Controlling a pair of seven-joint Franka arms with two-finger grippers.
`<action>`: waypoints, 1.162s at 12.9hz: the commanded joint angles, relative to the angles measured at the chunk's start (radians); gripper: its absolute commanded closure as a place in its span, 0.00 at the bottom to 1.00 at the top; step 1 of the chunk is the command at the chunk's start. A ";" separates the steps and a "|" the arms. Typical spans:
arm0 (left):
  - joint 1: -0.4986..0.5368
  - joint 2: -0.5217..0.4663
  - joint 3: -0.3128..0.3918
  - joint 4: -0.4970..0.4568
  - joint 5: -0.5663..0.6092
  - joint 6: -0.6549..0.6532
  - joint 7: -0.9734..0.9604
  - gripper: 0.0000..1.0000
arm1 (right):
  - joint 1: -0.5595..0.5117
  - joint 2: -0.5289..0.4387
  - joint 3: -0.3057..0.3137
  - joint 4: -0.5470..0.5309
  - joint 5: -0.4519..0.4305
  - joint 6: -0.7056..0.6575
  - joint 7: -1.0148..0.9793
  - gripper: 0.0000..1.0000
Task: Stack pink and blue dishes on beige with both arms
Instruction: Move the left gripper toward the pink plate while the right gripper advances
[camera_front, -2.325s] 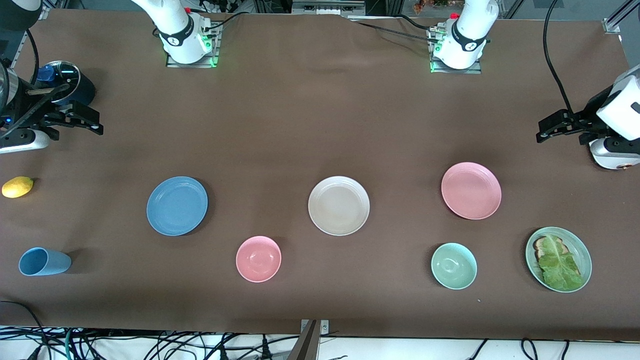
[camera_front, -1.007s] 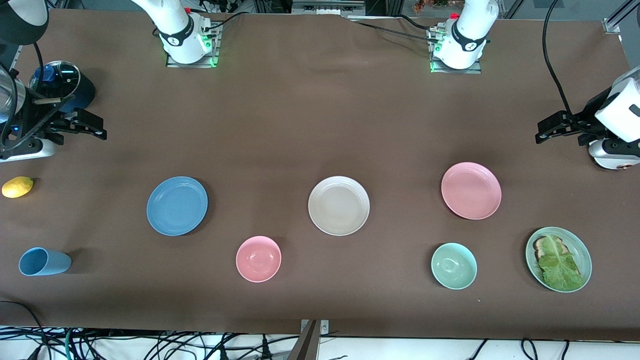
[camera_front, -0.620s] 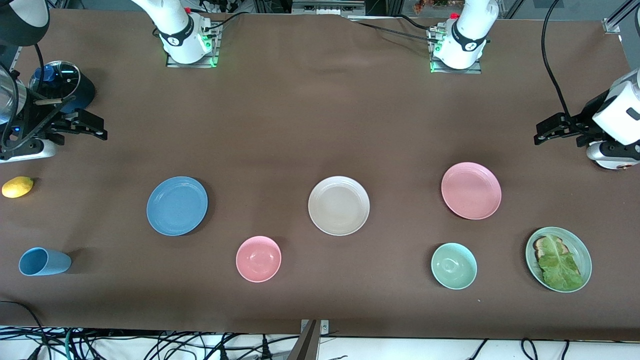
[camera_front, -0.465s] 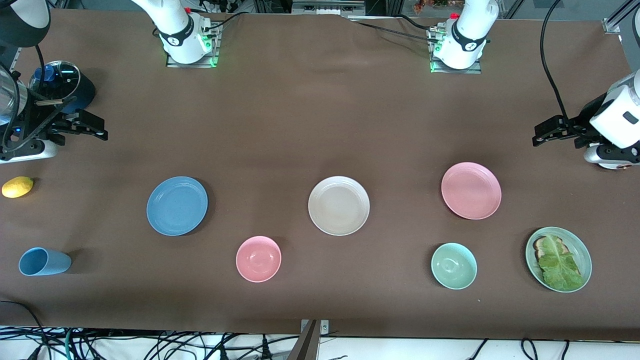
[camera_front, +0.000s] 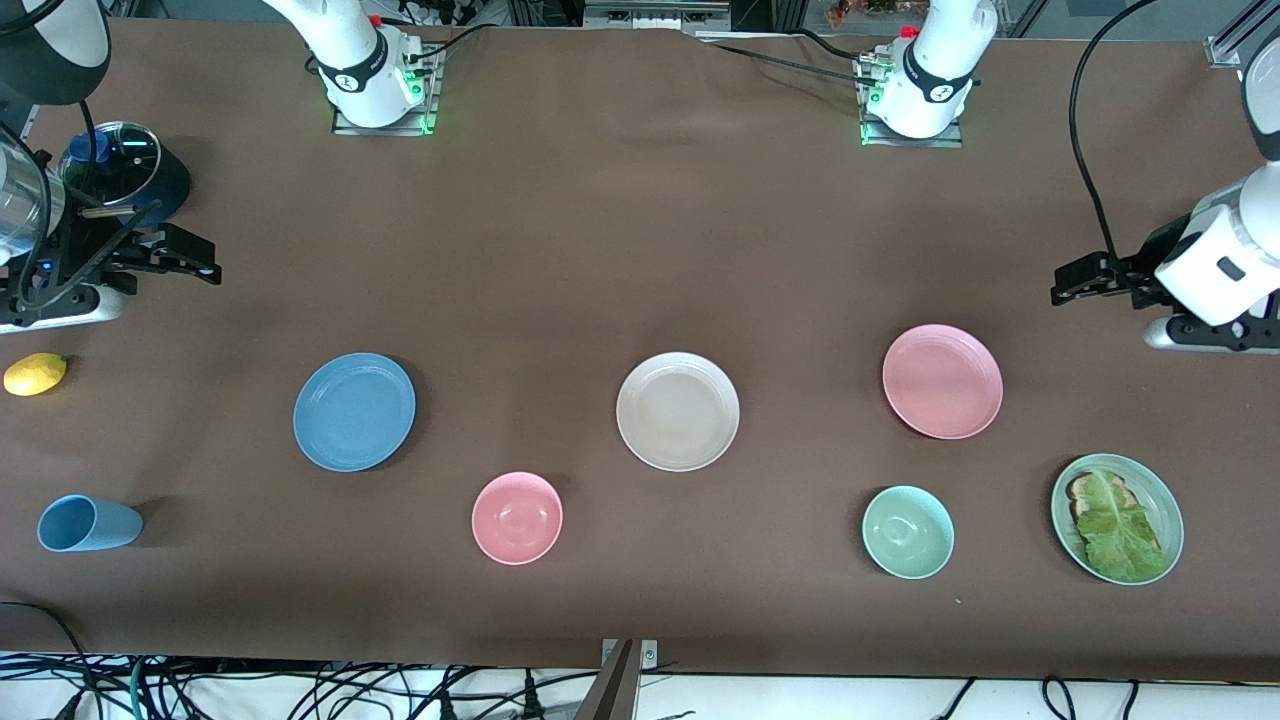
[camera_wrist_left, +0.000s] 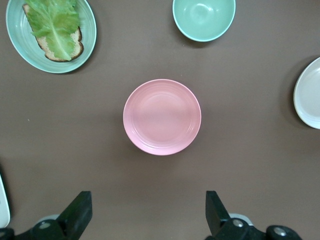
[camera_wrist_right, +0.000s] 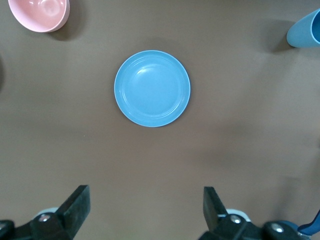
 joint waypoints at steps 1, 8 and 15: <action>0.000 0.063 0.004 0.030 -0.008 -0.006 0.007 0.00 | -0.003 -0.011 0.003 -0.011 0.009 0.011 -0.013 0.00; 0.030 0.218 0.017 0.037 -0.007 0.059 -0.001 0.00 | -0.008 0.007 -0.011 -0.008 0.012 0.037 -0.018 0.00; 0.072 0.275 0.017 -0.126 -0.005 0.301 0.002 0.00 | -0.006 0.011 -0.011 -0.011 0.014 0.040 -0.016 0.00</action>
